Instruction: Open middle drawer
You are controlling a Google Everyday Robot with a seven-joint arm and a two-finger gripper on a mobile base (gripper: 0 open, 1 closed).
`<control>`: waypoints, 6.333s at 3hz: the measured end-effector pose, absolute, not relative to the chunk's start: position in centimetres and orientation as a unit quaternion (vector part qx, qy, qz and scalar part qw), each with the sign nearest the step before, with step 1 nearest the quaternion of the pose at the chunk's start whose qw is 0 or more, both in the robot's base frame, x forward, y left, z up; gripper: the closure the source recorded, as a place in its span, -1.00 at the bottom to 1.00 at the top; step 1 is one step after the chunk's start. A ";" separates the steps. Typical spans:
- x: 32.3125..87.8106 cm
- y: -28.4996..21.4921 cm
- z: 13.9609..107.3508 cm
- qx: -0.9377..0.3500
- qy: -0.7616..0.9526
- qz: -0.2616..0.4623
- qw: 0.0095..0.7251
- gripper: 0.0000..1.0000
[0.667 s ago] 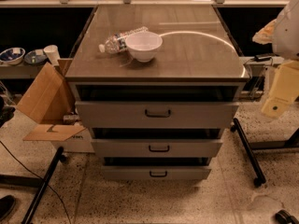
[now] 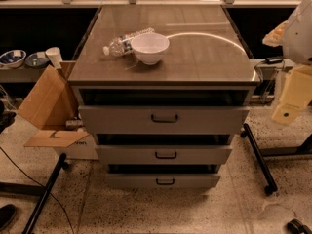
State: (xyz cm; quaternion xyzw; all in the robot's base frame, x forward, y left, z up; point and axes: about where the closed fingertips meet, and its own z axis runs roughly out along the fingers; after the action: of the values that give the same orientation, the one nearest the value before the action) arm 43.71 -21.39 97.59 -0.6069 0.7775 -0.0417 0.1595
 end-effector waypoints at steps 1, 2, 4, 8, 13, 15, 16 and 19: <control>43.7 -21.0 96.3 -0.614 0.772 -0.037 0.157 -1.00; 43.7 -20.4 93.9 -0.625 0.765 -0.024 0.155 -1.00; 43.0 -19.1 84.6 -0.644 0.747 0.025 0.165 -1.00; 45.7 -16.3 65.2 -0.634 0.740 0.078 0.209 -1.00; 48.6 -14.8 58.7 -0.673 0.712 0.121 0.158 -1.00; 49.0 -14.2 54.0 -0.668 0.707 0.141 0.185 -1.00; 50.2 -13.7 51.7 -0.661 0.707 0.143 0.206 -1.00; 53.8 -13.0 45.5 -0.638 0.709 0.150 0.259 -1.00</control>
Offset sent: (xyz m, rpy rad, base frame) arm -0.0008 0.0159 -0.0737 0.0361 0.0659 0.0860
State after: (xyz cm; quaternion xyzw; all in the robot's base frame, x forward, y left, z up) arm 53.83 -13.00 45.54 -0.6382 0.7095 0.1497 0.2586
